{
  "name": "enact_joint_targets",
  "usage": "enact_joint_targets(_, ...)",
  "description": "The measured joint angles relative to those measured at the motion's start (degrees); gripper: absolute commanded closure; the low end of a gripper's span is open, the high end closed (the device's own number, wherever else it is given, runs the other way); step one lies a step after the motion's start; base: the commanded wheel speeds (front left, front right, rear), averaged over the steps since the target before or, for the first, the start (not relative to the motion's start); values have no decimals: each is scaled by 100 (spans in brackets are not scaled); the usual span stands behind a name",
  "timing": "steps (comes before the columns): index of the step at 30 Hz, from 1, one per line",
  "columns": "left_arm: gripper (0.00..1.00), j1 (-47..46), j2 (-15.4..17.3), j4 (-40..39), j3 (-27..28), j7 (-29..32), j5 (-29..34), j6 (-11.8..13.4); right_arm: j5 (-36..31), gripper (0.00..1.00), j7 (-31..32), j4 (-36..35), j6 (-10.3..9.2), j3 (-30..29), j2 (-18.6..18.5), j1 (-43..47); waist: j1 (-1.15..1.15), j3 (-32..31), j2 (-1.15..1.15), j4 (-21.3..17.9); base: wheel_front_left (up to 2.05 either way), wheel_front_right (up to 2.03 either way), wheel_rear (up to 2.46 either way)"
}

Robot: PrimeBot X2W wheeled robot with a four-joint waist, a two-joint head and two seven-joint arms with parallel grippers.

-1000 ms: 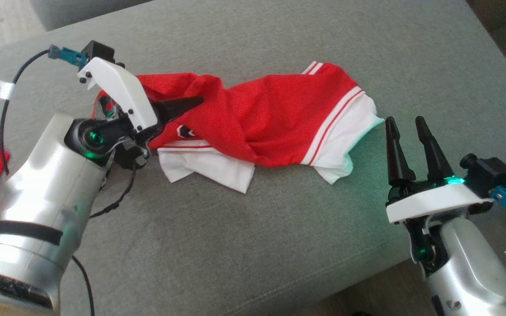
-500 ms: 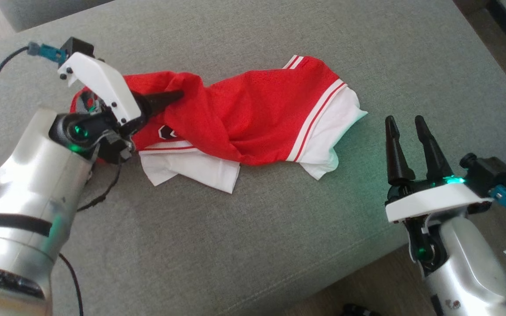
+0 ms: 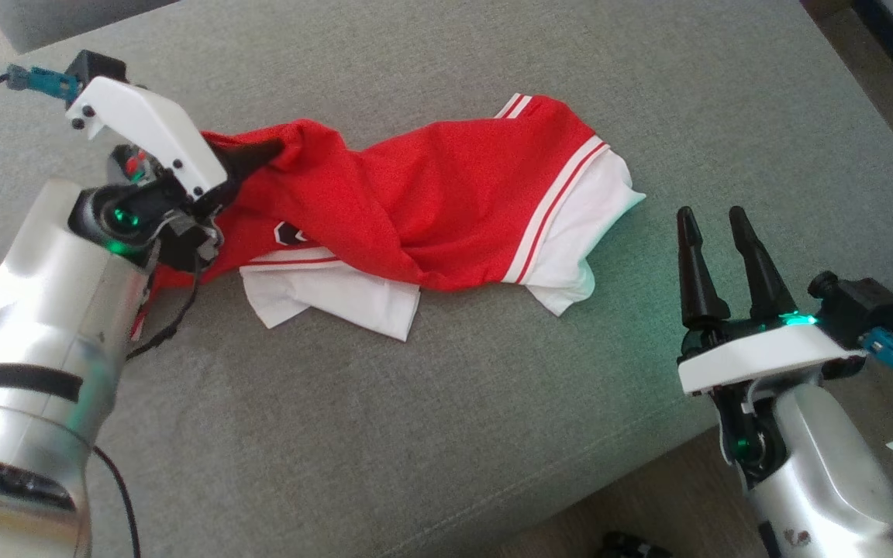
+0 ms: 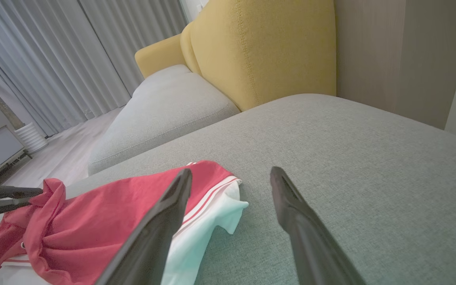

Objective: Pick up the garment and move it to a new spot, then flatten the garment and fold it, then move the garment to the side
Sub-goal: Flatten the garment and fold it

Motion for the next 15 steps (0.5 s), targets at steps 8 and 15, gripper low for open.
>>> enact_joint_targets(8, 100, -47, -153, 102, -13, 4, 25, -233, 2, 0, 0, 64, 0, -25, -4, -5, 0, -85, 0, 93, 0, 0, 0)
enact_joint_targets(15, 100, -48, -211, -67, -23, 78, -9, -459, -11, 0, 0, 151, 0, -23, -83, 24, 0, -405, 0, 434, 0, 0, 0)
